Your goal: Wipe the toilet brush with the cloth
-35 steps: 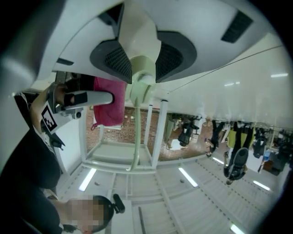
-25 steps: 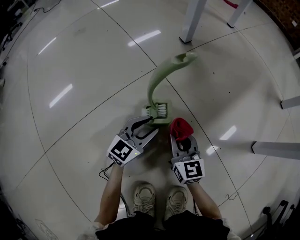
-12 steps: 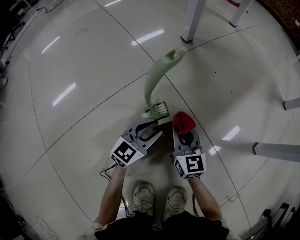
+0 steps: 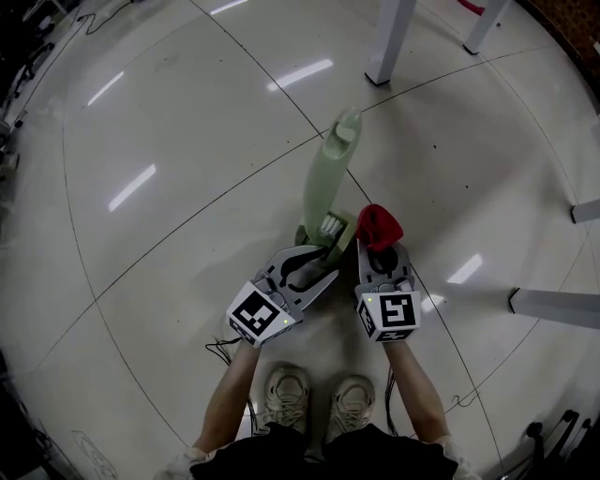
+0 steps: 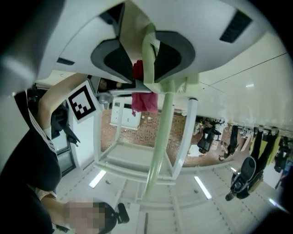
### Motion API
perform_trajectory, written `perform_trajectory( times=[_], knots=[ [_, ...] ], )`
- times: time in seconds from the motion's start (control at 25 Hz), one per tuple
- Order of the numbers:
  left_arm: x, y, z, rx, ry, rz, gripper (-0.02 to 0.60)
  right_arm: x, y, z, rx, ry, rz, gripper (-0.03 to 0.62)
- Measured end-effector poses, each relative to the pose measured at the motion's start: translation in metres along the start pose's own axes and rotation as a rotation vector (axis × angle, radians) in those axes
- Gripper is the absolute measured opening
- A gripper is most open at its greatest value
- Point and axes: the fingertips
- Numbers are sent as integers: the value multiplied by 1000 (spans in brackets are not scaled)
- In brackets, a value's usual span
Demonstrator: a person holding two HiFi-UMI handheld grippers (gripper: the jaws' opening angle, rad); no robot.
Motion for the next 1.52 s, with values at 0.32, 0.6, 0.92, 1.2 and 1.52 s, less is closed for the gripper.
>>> perform_trajectory(
  times=[0.32,0.6,0.92,1.2,1.52],
  knots=[
    [92,1,-27,3,237,-4,129,22,-8,-25,11,5,131,31],
    [71,-23,-7,97,95,71,129,39,-17,-23,45,32,171,31],
    [67,-25,-16,95,89,61,129,35,-16,-17,53,38,135,31],
    [50,-25,-13,93,43,62,129,-1,-7,2,60,63,82,31],
    [58,-7,-12,-7,89,24,129,-16,-2,7,57,46,67,32]
  ],
)
Point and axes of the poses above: the fingertips, and each gripper's own axes: z forward along the fingers, x to its left, y out of its top, and after that the axes turned 8 degrees about y, right-handed
